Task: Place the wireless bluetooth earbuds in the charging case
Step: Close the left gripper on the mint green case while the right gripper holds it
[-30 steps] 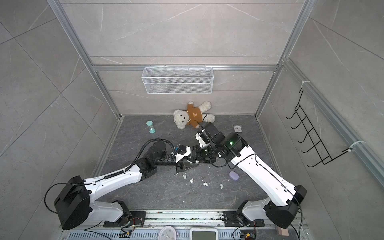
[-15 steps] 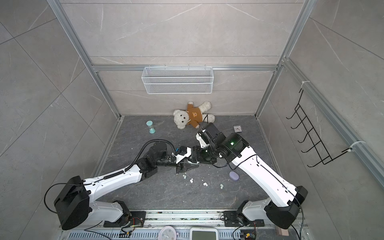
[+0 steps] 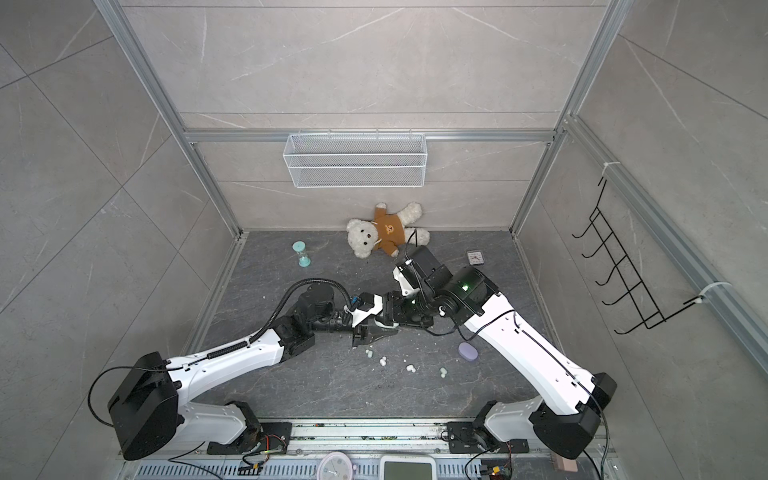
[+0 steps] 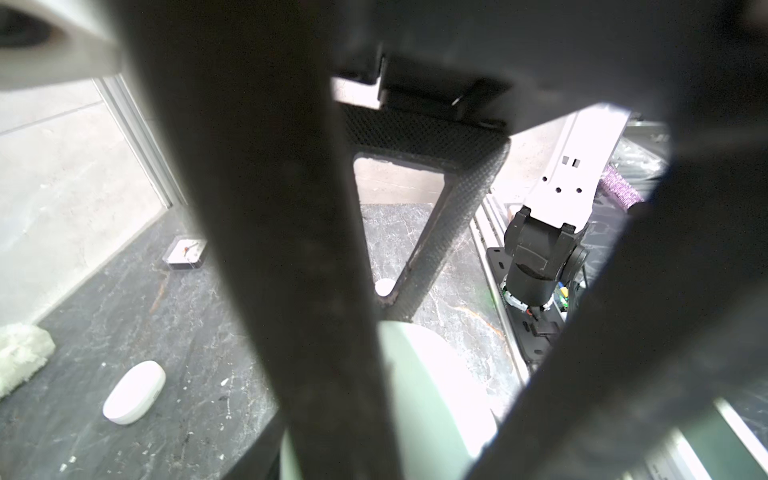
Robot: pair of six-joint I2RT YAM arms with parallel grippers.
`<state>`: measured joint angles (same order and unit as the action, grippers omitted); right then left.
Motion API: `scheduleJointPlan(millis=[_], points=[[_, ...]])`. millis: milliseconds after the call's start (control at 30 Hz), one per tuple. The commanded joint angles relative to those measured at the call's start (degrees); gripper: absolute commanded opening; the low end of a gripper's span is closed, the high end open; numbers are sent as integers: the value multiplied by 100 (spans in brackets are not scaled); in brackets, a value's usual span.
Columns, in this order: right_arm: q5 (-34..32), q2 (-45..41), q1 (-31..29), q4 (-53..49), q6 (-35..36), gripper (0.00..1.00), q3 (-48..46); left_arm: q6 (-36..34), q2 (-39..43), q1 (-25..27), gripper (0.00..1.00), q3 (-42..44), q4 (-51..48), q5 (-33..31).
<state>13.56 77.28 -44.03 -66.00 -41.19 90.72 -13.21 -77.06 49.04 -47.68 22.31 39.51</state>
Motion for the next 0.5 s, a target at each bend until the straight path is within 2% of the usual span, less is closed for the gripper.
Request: scheduleJointPlan(millis=[0,100,467], points=[[98,-100,-36,206,37,54,-56,-42,179,71,51,-200,125,203],[102,-110,-35,235,41,54,-63,-32,158,71,52,-214,112,209],[133,-94,-36,263,32,54,-63,-32,149,71,45,-209,109,214]])
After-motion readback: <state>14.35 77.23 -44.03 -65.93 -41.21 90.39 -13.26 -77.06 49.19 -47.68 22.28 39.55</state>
